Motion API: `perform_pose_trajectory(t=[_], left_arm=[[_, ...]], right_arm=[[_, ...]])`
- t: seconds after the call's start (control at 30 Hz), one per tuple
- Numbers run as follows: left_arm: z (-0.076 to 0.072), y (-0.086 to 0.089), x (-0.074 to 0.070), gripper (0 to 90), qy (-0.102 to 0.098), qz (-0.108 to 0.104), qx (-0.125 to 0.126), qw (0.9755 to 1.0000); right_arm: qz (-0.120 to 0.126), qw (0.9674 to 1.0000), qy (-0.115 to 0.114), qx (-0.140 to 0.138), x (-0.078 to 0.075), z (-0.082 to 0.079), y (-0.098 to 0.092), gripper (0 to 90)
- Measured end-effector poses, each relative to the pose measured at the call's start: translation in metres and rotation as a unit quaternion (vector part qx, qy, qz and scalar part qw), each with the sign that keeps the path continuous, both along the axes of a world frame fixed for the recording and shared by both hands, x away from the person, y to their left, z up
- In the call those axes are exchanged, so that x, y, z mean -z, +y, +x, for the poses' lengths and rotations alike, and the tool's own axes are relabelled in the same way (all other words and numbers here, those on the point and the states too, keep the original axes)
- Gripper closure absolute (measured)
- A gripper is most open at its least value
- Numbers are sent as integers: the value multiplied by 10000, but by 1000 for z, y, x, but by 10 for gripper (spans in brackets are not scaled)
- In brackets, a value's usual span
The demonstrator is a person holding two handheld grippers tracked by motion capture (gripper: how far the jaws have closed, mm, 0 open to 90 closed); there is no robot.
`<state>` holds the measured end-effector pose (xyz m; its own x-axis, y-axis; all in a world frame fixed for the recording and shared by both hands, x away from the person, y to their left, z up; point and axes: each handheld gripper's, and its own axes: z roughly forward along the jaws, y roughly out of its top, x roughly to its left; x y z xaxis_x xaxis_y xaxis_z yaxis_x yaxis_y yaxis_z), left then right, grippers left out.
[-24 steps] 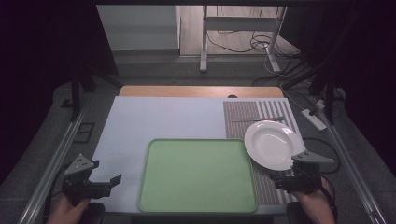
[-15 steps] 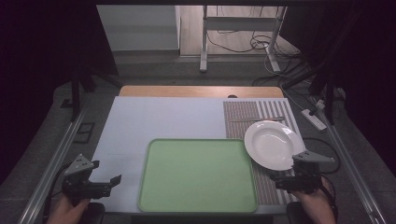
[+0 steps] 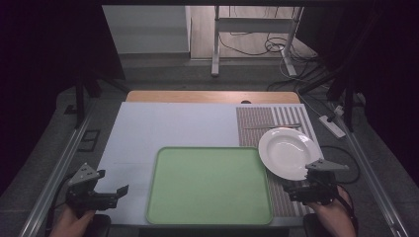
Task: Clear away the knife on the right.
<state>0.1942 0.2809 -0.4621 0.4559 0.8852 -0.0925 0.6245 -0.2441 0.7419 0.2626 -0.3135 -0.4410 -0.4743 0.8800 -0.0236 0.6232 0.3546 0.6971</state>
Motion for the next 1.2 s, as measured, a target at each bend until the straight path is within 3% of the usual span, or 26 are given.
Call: perform_pose_trajectory(t=[0.13,0.23,0.33,0.37,0.6,1.2], left_arm=[[0,0,0,23,-5,16,6,10000],[0,-1,0,23,0,35,5,10000],[0,-1,0,23,-8,57,12,10000],[0,-1,0,23,-8,59,10,10000],[0,-1,0,23,-12,55,11,10000],[0,-2,0,24,-23,103,23,9999]], right_arm=[[83,9998,74,-149,0,1,0,0],[-30,9997,49,-230,0,0,2,0],[-69,9997,75,-201,0,2,4,0],[47,9999,69,-145,-1,4,5,0],[142,9998,-5,-111,-5,8,8,0],[60,9985,74,-534,0,32,24,0]])
